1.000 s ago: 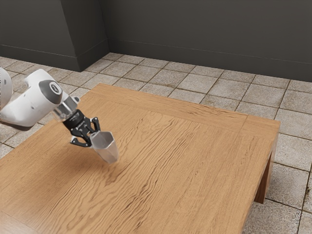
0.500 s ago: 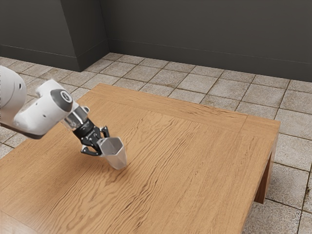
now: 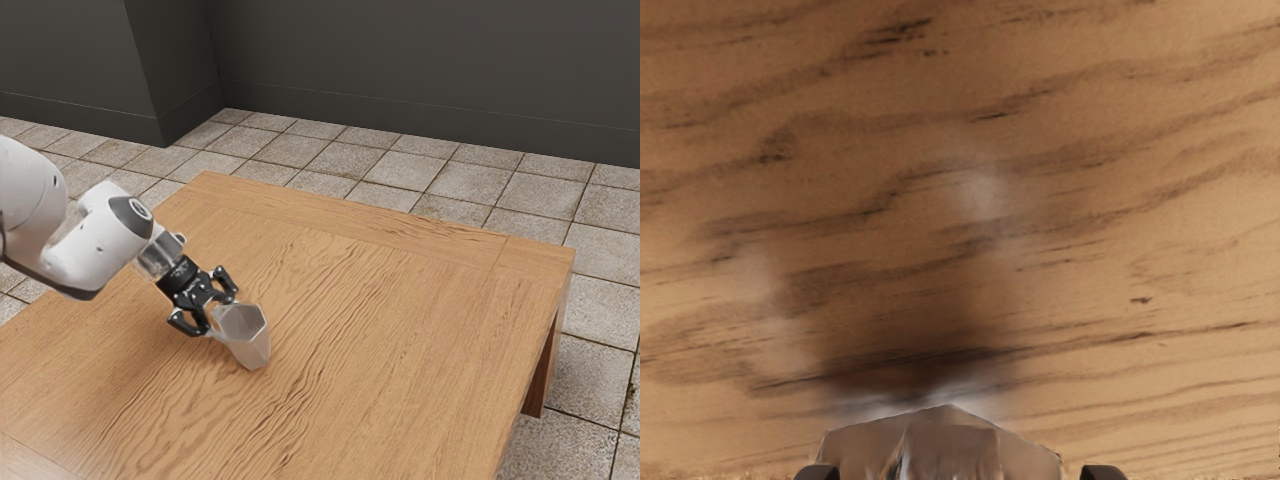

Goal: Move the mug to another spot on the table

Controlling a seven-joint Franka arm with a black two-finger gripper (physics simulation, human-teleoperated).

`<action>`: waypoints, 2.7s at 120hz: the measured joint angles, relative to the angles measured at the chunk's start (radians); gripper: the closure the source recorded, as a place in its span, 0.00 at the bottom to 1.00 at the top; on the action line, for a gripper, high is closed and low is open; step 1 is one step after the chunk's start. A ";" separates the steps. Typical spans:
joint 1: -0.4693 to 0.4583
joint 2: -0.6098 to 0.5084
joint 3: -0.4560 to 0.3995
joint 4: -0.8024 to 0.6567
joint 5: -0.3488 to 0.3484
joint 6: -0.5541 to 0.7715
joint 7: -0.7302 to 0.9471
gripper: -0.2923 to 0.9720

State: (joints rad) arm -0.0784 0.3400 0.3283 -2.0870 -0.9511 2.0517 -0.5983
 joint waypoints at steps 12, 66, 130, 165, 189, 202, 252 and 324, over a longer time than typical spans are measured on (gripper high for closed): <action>0.000 0.004 0.001 -0.001 -0.024 -0.008 0.008 0.42; 0.001 0.018 0.001 -0.004 -0.055 -0.023 0.032 0.25; 0.006 0.013 0.139 0.066 0.016 -0.016 0.054 0.23; 0.004 -0.179 0.085 0.100 0.408 -0.031 0.013 0.23; -0.021 -0.286 0.016 0.190 0.693 -0.135 0.008 0.23; -0.035 -0.317 -0.006 0.250 0.754 -0.203 0.044 0.23; 0.115 -0.377 -0.298 0.486 0.897 -0.395 0.240 0.23; -0.148 -0.279 -0.264 0.640 0.959 -0.485 0.505 0.23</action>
State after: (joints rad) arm -0.2264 0.0609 0.0642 -1.4470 0.0080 1.5665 -0.0934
